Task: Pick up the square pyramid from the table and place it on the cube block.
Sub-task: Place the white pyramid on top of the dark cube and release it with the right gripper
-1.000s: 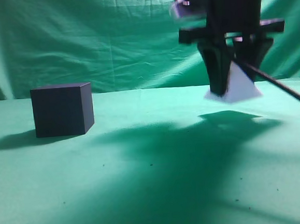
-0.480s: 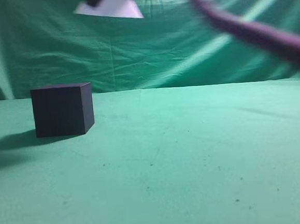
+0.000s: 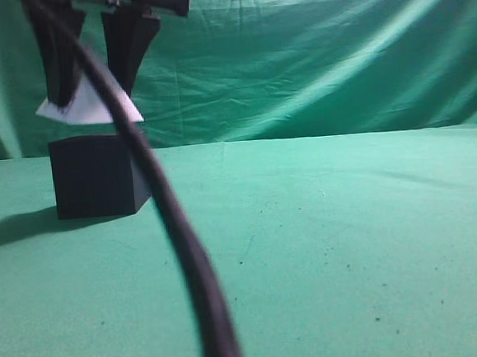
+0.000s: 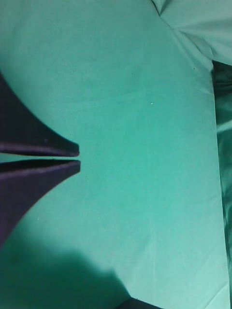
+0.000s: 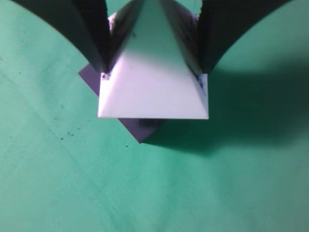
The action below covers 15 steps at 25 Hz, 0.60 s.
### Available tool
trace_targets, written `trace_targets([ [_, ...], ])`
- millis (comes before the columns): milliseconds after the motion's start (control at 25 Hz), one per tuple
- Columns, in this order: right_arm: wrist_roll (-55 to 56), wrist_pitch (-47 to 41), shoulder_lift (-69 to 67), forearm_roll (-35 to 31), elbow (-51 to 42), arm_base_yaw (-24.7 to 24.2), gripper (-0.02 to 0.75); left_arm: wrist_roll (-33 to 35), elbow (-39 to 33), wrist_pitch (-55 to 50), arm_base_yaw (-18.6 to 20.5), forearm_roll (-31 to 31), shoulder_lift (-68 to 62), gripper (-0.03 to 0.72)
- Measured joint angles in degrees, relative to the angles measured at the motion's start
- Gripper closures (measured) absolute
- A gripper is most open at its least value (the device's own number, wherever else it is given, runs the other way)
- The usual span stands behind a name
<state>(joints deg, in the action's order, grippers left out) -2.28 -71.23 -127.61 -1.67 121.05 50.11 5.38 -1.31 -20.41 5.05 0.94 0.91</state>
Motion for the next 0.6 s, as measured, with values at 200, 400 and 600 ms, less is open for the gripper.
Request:
trace_targets([
  [200, 0.1, 0.0, -1.07, 0.0, 0.09, 0.0, 0.386, 0.0, 0.0, 0.0, 0.0, 0.0, 0.0, 0.688],
  [400, 0.1, 0.0, -1.44, 0.0, 0.12, 0.0, 0.386, 0.0, 0.0, 0.0, 0.0, 0.0, 0.0, 0.688],
  [600, 0.1, 0.0, -1.71, 0.0, 1.14, 0.0, 0.386, 0.0, 0.0, 0.0, 0.0, 0.0, 0.0, 0.688],
])
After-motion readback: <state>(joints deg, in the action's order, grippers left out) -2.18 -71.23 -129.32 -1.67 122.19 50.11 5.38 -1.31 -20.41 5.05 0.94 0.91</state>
